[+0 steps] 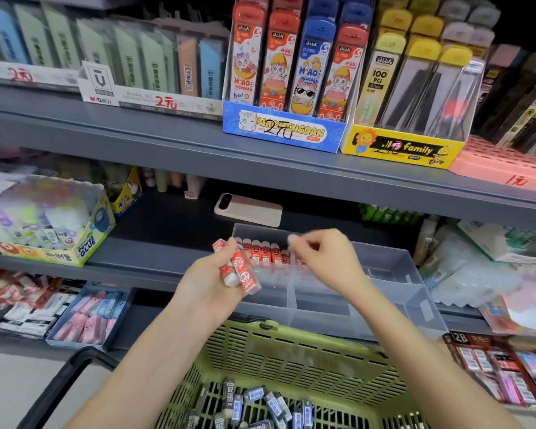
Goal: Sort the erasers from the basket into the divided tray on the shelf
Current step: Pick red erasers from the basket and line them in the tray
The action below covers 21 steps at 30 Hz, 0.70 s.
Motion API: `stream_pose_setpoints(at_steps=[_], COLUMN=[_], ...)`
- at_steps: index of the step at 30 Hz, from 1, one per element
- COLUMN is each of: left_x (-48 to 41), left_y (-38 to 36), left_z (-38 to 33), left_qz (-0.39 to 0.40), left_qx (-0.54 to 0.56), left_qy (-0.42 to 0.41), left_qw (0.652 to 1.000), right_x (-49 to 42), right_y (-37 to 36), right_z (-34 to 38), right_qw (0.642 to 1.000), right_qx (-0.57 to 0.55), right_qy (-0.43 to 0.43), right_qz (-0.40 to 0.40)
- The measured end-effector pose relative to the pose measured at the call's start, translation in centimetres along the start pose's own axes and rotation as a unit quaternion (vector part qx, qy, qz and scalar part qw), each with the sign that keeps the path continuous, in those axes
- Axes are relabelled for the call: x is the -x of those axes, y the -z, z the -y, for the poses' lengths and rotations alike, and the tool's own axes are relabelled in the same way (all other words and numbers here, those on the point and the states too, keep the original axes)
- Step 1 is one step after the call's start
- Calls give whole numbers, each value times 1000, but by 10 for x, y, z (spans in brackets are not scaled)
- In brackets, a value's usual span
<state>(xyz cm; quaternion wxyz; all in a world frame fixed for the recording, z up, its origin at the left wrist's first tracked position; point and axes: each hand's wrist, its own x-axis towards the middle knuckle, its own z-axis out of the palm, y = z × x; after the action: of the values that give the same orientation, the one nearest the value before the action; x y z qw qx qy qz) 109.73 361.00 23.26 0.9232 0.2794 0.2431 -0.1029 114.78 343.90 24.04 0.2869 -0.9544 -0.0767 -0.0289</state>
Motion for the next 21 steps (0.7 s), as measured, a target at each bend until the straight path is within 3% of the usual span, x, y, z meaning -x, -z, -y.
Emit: stream_pose_setpoints(at_steps=[2,4,8,11,13,16,21], left_x=[-4,-5,-3,-4,-4,0,3], left_y=[0,-1,-4,-3,1,4,1], left_z=[2,6,12,11,7,4,4], left_qz=[20,44,95,64,16,1,-14], left_qx=[-27,-54,-151,-232,-233,-224,-209], left_qy=[-6,-16,-96,-128,-115,-77,-47], left_qw=[999,997,979,962,966,972,977], right_x=[23,39,43,33,18,-5,-34], right_y=[3,3,3,10,16,19,8], right_z=[24,40,40,20,-1,-29,-35], right_qw=[982,965,947,930,942,977,974], right_qx=[-175,-233,-294,-344,-304,-97,30], right_qy=[19,15,-31,-104,-140,-182,-221], right_qz=[68,120,123,77,3,-57,50])
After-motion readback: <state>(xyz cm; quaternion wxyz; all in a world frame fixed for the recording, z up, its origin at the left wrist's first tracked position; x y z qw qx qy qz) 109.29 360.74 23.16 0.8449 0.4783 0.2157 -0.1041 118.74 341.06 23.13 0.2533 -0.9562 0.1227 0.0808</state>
